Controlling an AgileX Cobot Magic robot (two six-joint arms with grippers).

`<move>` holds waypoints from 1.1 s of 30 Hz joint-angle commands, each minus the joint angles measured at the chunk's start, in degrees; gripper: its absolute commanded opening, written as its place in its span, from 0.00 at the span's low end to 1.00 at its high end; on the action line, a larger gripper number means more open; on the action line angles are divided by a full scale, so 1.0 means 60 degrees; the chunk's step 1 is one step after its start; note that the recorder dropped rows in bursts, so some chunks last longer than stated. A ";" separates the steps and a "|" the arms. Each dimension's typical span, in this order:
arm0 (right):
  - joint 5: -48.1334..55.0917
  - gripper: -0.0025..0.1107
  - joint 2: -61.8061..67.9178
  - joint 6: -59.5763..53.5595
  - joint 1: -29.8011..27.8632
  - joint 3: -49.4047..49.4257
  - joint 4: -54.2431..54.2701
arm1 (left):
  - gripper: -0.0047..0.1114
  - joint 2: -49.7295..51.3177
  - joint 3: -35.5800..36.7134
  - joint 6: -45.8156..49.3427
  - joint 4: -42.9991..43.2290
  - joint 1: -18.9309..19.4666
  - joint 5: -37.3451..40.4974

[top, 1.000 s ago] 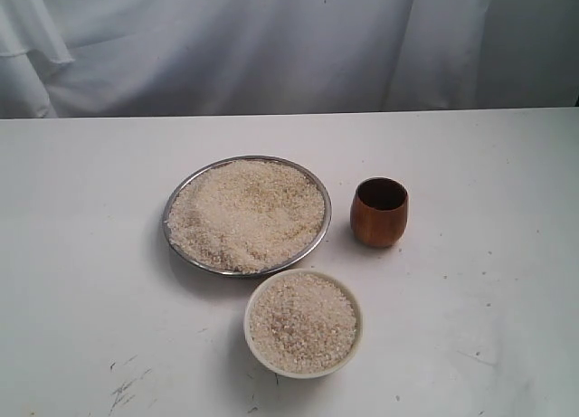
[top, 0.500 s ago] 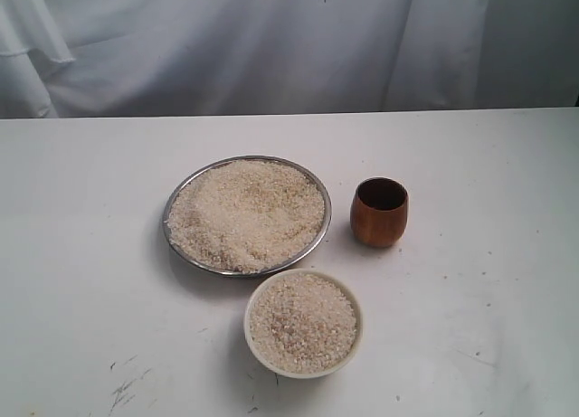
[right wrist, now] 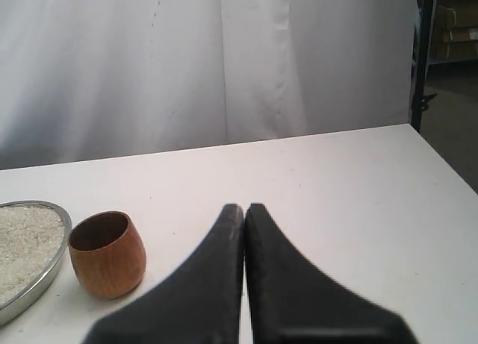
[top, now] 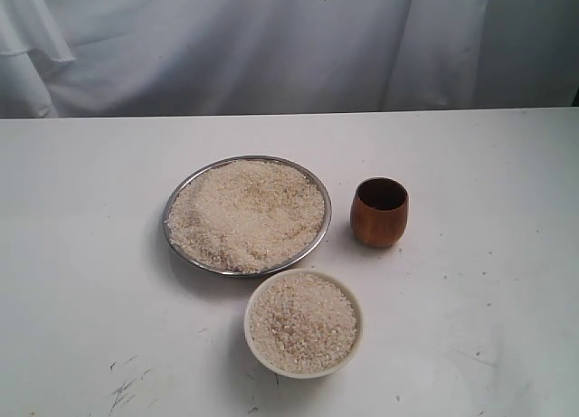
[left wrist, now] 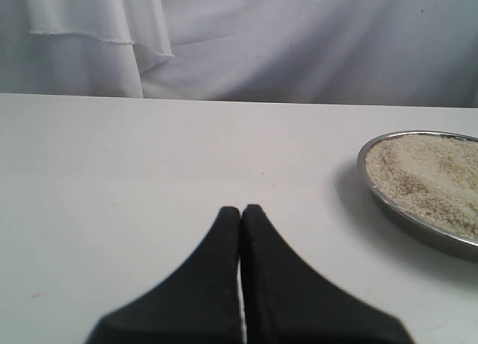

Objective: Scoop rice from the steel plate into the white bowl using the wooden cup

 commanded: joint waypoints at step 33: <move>0.1945 0.02 -0.2653 0.0008 -0.0761 0.1624 -0.0473 | 0.04 -0.0048 0.0043 -0.0030 -0.0007 -0.0015 -0.0060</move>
